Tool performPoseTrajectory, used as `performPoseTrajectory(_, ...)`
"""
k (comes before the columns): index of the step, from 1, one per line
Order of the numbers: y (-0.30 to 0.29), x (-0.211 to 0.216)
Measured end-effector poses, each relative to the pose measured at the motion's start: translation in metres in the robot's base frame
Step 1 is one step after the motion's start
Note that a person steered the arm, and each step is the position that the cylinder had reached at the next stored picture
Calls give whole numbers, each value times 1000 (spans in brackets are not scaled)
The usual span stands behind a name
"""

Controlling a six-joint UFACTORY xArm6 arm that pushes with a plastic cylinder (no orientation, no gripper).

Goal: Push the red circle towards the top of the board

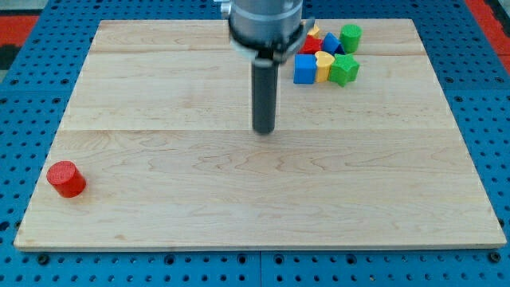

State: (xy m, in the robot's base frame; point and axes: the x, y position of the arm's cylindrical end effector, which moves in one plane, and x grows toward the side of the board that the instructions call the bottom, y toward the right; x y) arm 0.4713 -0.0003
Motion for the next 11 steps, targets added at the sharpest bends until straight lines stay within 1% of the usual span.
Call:
performPoseTrajectory(1, -55, 63)
performPoseTrajectory(2, -126, 114)
performPoseTrajectory(3, -189, 146)
performPoseTrajectory(4, -226, 129)
performPoseTrajectory(5, -248, 93)
performPoseTrajectory(7, -250, 11)
performPoseTrajectory(9, -258, -56)
performPoseTrajectory(10, -260, -61)
performPoseTrajectory(11, -206, -50)
